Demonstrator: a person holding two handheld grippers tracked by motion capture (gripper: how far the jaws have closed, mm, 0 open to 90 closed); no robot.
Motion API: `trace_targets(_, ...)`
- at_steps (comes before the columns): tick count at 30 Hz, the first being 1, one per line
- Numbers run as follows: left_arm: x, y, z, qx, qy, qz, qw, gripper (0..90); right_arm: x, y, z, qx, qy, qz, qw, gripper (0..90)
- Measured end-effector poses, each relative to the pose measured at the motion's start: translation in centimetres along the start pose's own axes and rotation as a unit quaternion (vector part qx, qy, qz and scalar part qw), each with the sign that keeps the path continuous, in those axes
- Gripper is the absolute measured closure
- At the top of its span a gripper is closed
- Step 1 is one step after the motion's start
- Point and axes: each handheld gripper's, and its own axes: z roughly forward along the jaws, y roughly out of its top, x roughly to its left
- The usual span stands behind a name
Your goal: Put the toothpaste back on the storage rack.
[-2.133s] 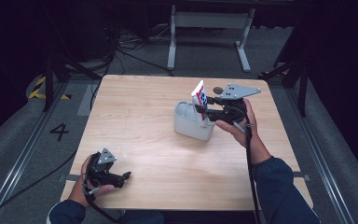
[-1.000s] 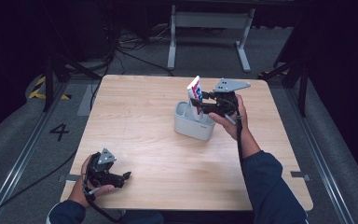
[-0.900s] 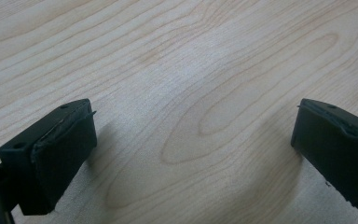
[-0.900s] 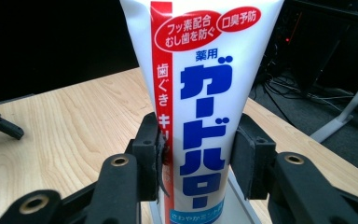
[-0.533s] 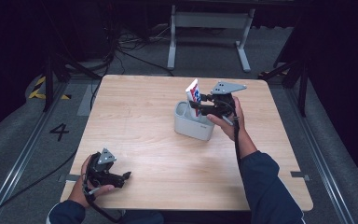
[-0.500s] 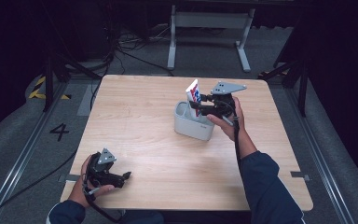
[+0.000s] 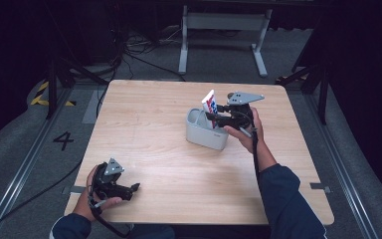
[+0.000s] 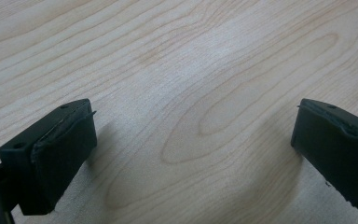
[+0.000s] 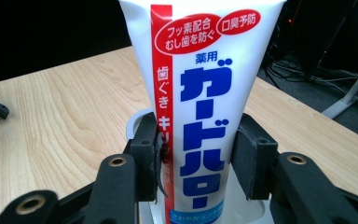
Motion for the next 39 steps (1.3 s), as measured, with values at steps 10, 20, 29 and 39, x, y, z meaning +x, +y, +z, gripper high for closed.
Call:
trace_targets(10,0.0,0.0,0.0,0.000,0.000,0.000,1.0000,0.5,-0.1,-0.3,-0.4,0.016,-0.001,-0.009,0.9998,55.7)
trace_targets(20,0.0,0.0,0.0,0.001,0.000,0.001,1.0000,0.5,-0.2,-0.6,-0.6,0.031,-0.003,-0.013,0.9994,54.8)
trace_targets(29,0.0,0.0,0.0,0.001,0.000,0.002,1.0000,0.5,-0.2,-0.8,-0.7,0.040,-0.002,-0.016,0.9991,54.0)
trace_targets(39,0.0,0.0,0.0,0.001,0.000,0.001,1.0000,0.5,-0.2,-1.3,-0.5,0.058,0.001,-0.019,0.9981,53.4)
